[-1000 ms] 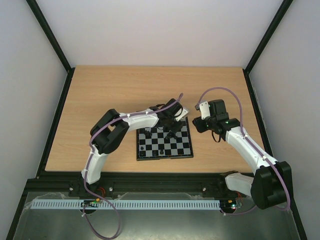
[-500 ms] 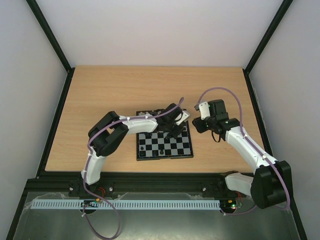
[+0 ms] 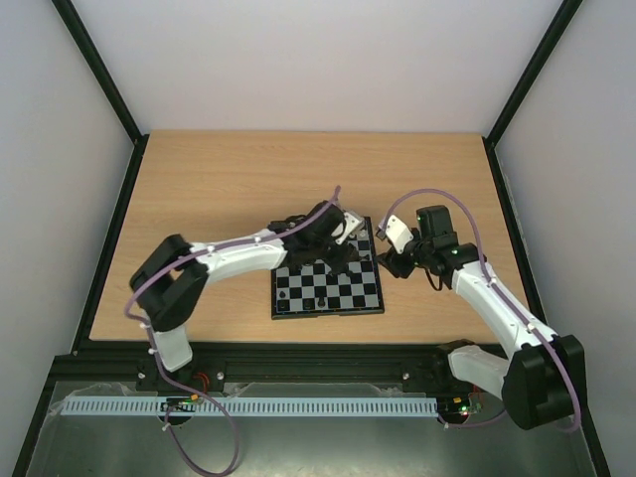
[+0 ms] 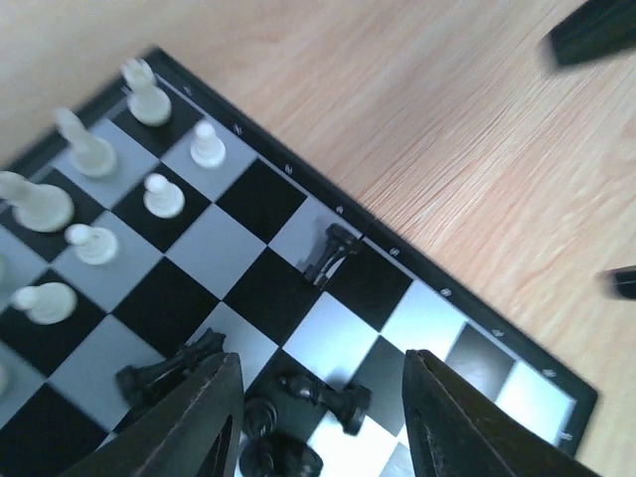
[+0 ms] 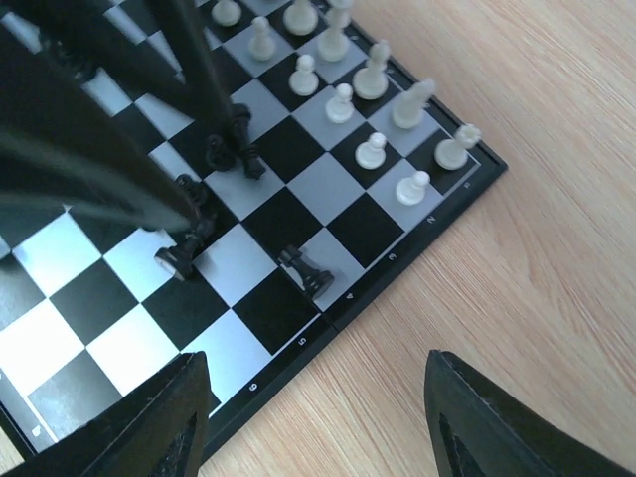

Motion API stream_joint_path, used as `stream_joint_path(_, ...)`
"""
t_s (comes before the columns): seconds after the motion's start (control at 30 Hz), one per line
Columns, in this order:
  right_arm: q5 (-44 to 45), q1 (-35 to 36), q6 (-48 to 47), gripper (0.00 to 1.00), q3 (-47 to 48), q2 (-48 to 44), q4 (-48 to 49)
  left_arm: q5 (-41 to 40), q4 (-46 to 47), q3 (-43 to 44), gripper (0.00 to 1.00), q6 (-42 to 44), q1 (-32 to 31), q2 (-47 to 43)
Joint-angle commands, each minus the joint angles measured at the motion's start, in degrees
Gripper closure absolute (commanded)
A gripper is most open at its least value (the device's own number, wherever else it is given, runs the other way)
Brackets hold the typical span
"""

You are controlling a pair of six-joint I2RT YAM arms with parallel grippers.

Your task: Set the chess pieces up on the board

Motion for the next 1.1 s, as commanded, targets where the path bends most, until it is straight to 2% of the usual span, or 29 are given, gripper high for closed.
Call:
stream_joint_path(0.0,-4.23,-0.14,-11.08,0.39,0.00,2.78,-3.07,-1.59,1.18,-4.30,0.54,-5.83,0.91,-8.90)
stream_joint_path(0.23,-4.33,-0.14,-19.53,0.46,7.64,15.08,-6.12,-1.28,1.58,-14.30,0.52,-12.53,1.04,-21.86)
stream_joint_path(0.47,-6.58,-0.08,-30.50,0.45,16.41,25.76,-11.84,-0.19,1.55,-21.04,0.49,-15.88,1.14,-31.23)
stream_joint_path(0.7,-6.40,0.45,-32.86,0.51,24.70,34.16,-20.12,-0.93,0.83,-22.46,0.49,-16.48,1.15,-33.86)
stream_joint_path(1.07,0.28,3.33,-30.31,0.57,22.45,38.05,-16.02,-0.49,1.98,-24.13,0.49,-16.72,1.15,-33.32)
